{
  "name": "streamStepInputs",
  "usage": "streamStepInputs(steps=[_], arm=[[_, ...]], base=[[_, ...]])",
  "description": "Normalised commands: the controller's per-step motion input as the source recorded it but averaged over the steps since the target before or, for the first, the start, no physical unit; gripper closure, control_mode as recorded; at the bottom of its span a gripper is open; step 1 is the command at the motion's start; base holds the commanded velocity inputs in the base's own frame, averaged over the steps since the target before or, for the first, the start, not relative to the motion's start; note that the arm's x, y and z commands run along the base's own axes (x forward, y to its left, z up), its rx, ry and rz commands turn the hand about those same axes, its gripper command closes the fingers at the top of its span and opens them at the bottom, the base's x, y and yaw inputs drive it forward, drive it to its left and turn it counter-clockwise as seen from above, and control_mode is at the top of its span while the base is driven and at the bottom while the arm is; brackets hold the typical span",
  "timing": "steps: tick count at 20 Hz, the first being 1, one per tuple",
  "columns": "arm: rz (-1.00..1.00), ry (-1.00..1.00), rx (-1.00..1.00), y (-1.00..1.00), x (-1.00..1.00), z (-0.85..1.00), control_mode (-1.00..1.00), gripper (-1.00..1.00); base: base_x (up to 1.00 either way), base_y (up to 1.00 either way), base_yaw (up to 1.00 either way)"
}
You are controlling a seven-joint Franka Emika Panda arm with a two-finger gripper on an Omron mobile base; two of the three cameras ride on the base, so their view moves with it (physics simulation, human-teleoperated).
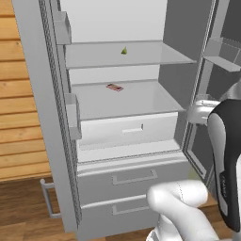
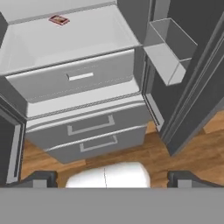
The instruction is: Grab a lemon wedge from the fridge and one ice cube from the ice bowl, and put them in the glass of lemonade.
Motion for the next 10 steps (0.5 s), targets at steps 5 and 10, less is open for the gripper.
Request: streamStepInputs(steps=[5, 10], arm=[[0.00, 0.00, 0.00, 0.00, 0.59, 0.00, 1.00, -1.00], [0.00, 0.00, 0.00, 0.00, 0.00, 0.00, 1.00, -1.00]], base=[[0.20, 0.00, 0.00], [1.00, 0.00, 0.00]])
